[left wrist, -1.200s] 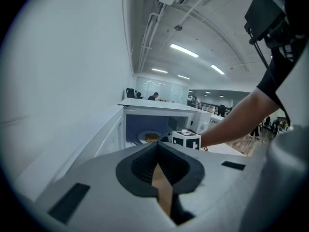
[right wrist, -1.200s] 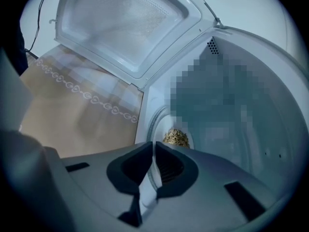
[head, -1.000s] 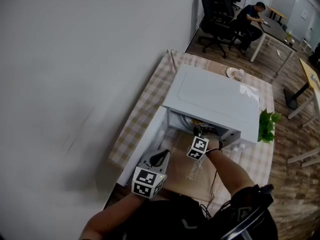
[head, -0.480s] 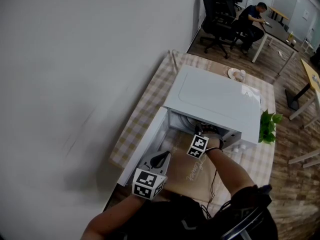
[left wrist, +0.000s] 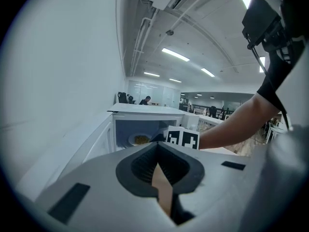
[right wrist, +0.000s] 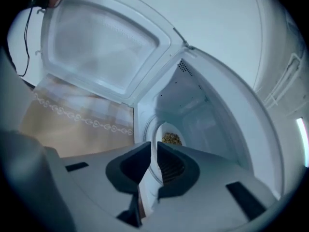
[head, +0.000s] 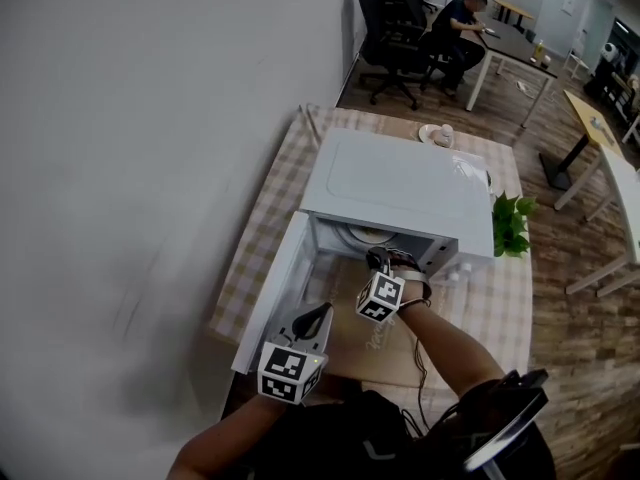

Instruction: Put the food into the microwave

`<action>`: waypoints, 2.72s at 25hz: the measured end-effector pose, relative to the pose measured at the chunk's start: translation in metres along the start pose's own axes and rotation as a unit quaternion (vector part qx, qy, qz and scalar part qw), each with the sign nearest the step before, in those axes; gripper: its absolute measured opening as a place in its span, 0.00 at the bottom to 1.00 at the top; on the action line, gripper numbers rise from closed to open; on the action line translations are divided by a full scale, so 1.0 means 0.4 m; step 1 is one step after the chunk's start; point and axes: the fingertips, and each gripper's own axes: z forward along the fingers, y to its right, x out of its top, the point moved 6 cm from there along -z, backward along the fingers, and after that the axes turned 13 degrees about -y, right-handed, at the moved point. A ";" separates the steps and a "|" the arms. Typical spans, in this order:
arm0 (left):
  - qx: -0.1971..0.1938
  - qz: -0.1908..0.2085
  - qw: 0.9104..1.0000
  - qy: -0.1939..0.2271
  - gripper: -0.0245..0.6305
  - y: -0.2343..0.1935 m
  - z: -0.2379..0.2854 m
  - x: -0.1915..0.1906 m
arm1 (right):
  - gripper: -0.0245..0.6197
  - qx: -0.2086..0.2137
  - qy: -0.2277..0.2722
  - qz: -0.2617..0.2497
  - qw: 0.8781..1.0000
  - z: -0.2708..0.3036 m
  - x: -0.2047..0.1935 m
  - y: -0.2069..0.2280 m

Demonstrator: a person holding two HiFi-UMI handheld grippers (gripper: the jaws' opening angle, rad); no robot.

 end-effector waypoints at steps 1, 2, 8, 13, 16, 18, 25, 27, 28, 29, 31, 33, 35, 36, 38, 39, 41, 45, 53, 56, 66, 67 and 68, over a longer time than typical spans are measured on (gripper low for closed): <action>-0.005 0.002 1.000 0.003 0.05 0.001 -0.008 -0.002 | 0.11 0.001 0.003 0.015 1.000 -0.022 0.001 -0.003; -0.010 0.005 1.000 0.006 0.05 0.003 -0.017 -0.002 | 0.10 0.001 0.006 0.033 0.999 -0.044 0.001 -0.005; -0.046 0.034 0.998 0.030 0.05 0.017 -0.086 -0.005 | 0.08 0.007 0.018 0.146 0.989 -0.178 -0.006 -0.021; -0.062 0.040 0.996 0.052 0.05 0.033 -0.145 -0.001 | 0.07 0.012 0.028 0.231 0.972 -0.294 -0.025 -0.037; -0.076 0.042 0.995 0.054 0.05 0.045 -0.169 -0.012 | 0.06 0.014 0.042 0.283 0.958 -0.365 -0.033 -0.048; -0.078 0.051 0.994 0.053 0.05 0.048 -0.183 -0.026 | 0.06 0.010 0.057 0.307 0.950 -0.413 -0.033 -0.056; -0.066 0.074 0.994 0.049 0.05 0.027 -0.226 -0.076 | 0.06 -0.010 0.085 0.345 0.935 -0.558 -0.014 -0.098; -0.066 0.080 0.993 0.048 0.05 0.022 -0.229 -0.088 | 0.06 -0.015 0.091 0.350 0.932 -0.590 -0.010 -0.111; -0.066 0.083 0.993 0.048 0.05 0.021 -0.230 -0.094 | 0.06 -0.018 0.094 0.352 0.931 -0.603 -0.010 -0.118; -0.065 0.085 0.993 0.049 0.05 0.019 -0.231 -0.099 | 0.06 -0.022 0.096 0.353 0.930 -0.614 -0.011 -0.125; -0.064 0.086 0.993 0.051 0.05 0.016 -0.240 -0.106 | 0.06 -0.027 0.100 0.359 0.928 -0.636 -0.014 -0.137; -0.073 0.079 0.993 0.055 0.05 0.017 -0.260 -0.105 | 0.06 -0.028 0.109 0.373 0.921 -0.662 -0.012 -0.141; -0.082 0.068 0.992 0.065 0.05 0.023 -0.291 -0.093 | 0.06 -0.022 0.124 0.394 0.910 -0.696 -0.003 -0.142; -0.084 0.067 0.992 0.071 0.05 0.028 -0.308 -0.085 | 0.06 -0.019 0.133 0.404 0.905 -0.713 0.002 -0.144; -0.085 0.074 0.990 0.086 0.05 0.036 -0.339 -0.068 | 0.06 -0.011 0.153 0.425 0.892 -0.744 0.014 -0.150; -0.084 0.077 0.989 0.093 0.05 0.038 -0.352 -0.058 | 0.06 -0.008 0.164 0.435 0.885 -0.759 0.019 -0.151; -0.080 0.076 0.988 0.105 0.05 0.036 -0.378 -0.037 | 0.06 -0.003 0.184 0.453 0.872 -0.790 0.029 -0.150; -0.062 0.072 0.988 0.124 0.05 0.023 -0.422 -0.006 | 0.05 0.000 0.206 0.486 0.849 -0.831 0.027 -0.153; -0.046 0.062 0.988 0.136 0.05 0.010 -0.448 0.006 | 0.05 0.006 0.217 0.514 0.830 -0.847 0.010 -0.163; -0.044 0.058 0.987 0.142 0.05 0.012 -0.455 0.006 | 0.05 0.008 0.225 0.508 0.831 -0.855 0.016 -0.161; -0.037 0.055 0.987 0.143 0.05 0.008 -0.462 0.003 | 0.05 0.014 0.236 0.509 0.828 -0.855 0.024 -0.148; -0.036 0.056 0.987 0.143 0.05 0.007 -0.462 0.003 | 0.05 0.012 0.238 0.509 0.827 -0.855 0.024 -0.145; -0.035 0.056 0.987 0.144 0.05 0.006 -0.462 0.004 | 0.05 0.011 0.239 0.508 0.828 -0.855 0.024 -0.141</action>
